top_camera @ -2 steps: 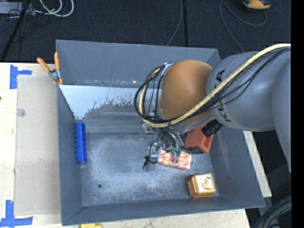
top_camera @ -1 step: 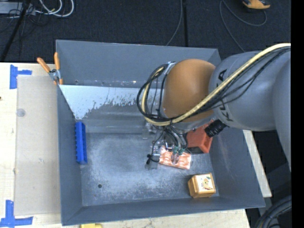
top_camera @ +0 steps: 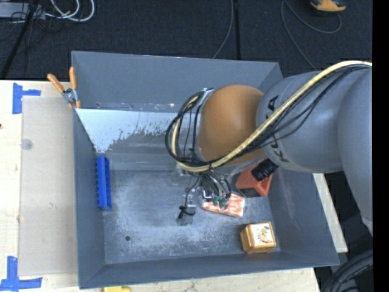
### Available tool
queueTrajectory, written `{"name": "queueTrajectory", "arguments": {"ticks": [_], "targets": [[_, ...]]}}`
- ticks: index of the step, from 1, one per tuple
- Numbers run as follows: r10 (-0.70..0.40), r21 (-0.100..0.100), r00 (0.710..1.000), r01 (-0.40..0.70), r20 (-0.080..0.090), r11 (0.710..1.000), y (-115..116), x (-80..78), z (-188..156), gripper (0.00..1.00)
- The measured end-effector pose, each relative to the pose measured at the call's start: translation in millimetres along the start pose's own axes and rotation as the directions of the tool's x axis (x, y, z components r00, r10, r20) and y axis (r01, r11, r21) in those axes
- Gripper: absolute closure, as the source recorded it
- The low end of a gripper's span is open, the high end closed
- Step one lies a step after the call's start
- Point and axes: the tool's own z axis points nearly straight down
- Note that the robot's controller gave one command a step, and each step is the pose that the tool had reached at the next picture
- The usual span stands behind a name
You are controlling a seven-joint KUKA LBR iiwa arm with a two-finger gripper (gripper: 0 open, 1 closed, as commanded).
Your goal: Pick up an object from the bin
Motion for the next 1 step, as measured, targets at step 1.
{"name": "queueTrajectory", "arguments": {"ticks": [1], "targets": [[-0.267, 0.007, 0.964, 0.267, -0.005, 0.964, -31.8, 5.1, -4.4, 0.0]]}}
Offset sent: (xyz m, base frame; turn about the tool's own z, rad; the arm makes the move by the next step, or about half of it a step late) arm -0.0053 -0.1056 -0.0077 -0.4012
